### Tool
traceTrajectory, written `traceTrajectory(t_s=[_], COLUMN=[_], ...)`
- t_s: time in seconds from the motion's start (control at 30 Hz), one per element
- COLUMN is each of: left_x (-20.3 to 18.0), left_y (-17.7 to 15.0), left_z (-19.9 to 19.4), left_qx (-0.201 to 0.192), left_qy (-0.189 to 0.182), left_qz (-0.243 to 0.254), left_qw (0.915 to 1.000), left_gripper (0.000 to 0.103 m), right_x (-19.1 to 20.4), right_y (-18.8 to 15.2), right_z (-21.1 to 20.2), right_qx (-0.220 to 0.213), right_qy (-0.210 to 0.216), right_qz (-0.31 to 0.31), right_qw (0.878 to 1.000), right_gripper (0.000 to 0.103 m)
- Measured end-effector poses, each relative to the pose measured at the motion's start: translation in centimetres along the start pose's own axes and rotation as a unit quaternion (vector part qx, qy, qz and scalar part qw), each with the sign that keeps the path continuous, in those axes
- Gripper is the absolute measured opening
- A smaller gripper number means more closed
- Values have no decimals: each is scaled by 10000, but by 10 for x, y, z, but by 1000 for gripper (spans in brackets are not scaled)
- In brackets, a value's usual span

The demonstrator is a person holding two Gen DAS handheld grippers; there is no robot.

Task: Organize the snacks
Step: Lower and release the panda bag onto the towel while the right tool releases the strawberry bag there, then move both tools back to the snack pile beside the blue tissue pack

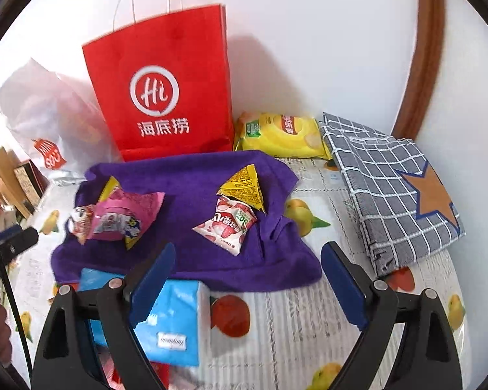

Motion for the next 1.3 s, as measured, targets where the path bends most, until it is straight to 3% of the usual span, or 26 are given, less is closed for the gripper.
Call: traceTrajectory(t_s=[0.23,0.43,0.53,0.73,0.93,1.13,1.3], left_x=[-6,-14,-13,-5,8,26,42], left_y=[-20,-41,-50,-62,-74,-84,-95], left_z=[-40,-63,-68,-79,-82,-79,-67], left_qx=[-306,-339,-348,-301,-228,-222,-16], left_qy=[14,-72,127,163,264,373,388], left_qz=[214,217,245,87,-61,-257,-403], left_qw=[9993,9992,9990,9994,9994,9987,9984], left_gripper=[89,89,89,89,89,89,88], right_x=[0,4,8,14,18,24,35], right_y=[-22,-40,-48,-65,-77,-95,-114], right_z=[-23,-39,-45,-56,-58,-50,-33], right_qx=[49,58,120,75,39,26,339], right_qy=[-287,-19,47,-18,291,276,528], right_qz=[-205,-186,-273,-437,-267,-343,-277], right_qw=[9994,9998,9995,9990,9992,9990,9976], right_gripper=[91,91,91,91,91,90,81])
Point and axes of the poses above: each gripper's, at about its wrist camera, not at the fingertips, and z roughly the way its jaws point, x to its left, y to its top, the point moved 9 cm from there along z, roughly the way its jaws point, and after that the axes turned 1 degree about -x, right-handed, at the moved point
